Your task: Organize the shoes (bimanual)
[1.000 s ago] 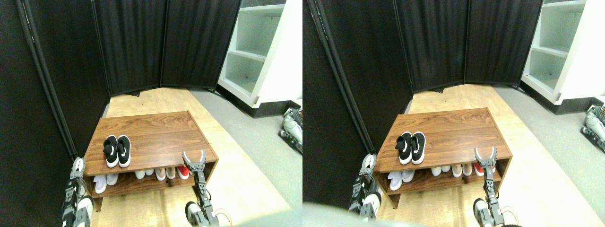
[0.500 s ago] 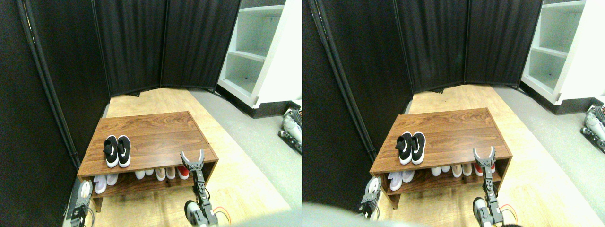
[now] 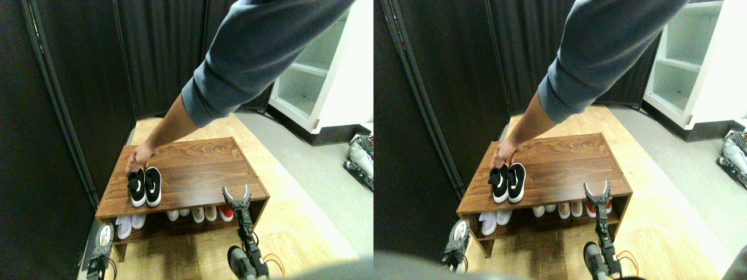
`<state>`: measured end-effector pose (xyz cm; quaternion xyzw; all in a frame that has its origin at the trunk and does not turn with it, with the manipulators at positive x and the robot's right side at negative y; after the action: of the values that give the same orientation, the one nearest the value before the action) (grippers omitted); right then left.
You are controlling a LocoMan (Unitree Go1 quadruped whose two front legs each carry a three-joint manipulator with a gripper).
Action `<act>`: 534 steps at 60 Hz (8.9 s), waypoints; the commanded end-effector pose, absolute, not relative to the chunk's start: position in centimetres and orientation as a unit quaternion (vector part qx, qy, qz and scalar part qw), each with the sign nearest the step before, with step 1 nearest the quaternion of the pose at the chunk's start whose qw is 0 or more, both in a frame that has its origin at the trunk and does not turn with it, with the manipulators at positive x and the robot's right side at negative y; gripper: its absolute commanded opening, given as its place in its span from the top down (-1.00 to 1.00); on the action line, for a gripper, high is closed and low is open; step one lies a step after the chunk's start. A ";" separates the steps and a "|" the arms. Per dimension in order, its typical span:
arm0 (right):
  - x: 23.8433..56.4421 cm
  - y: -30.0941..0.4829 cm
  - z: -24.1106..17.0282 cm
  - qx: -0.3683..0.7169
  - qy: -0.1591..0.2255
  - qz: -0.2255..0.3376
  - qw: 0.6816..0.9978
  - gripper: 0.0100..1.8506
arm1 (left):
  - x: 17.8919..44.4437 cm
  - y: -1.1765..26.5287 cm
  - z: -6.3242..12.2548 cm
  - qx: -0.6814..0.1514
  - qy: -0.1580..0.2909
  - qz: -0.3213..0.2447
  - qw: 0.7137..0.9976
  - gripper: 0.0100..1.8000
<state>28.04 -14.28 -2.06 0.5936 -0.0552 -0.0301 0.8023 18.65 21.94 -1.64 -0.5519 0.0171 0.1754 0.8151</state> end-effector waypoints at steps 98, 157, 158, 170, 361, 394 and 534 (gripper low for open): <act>26.5 -13.9 -1.2 0.592 -0.072 -0.004 0.803 0.31 | 21.2 22.2 -3.6 -0.602 0.057 0.152 0.782 -0.74; 27.2 -14.8 -1.0 0.565 -0.085 -0.010 0.820 0.31 | 28.9 20.7 -6.8 -0.638 0.066 0.161 0.750 -0.64; 27.3 -14.8 -1.1 0.568 -0.084 -0.011 0.819 0.32 | 29.0 20.7 -6.8 -0.638 0.066 0.162 0.750 -0.65; 27.4 -15.1 -1.1 0.558 -0.085 -0.011 0.825 0.31 | 28.4 20.0 -6.3 -0.641 0.066 0.162 0.747 -0.66; 27.3 -15.7 -1.2 0.602 -0.090 -0.008 0.794 0.32 | 23.9 27.2 1.2 -0.497 0.006 0.100 0.862 1.00; 27.0 -15.4 -1.2 0.616 -0.080 0.001 0.784 0.28 | 17.3 22.1 -1.3 -0.571 0.048 0.159 0.804 1.00; 26.5 -14.5 -1.1 0.604 -0.081 -0.002 0.793 0.29 | 23.1 20.1 -4.5 -0.622 0.100 0.129 0.766 -0.95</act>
<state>26.37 -14.75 -1.44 0.6084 -0.0670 -0.0141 0.7907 22.17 20.15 -4.28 -0.6232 0.1093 0.1386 0.7619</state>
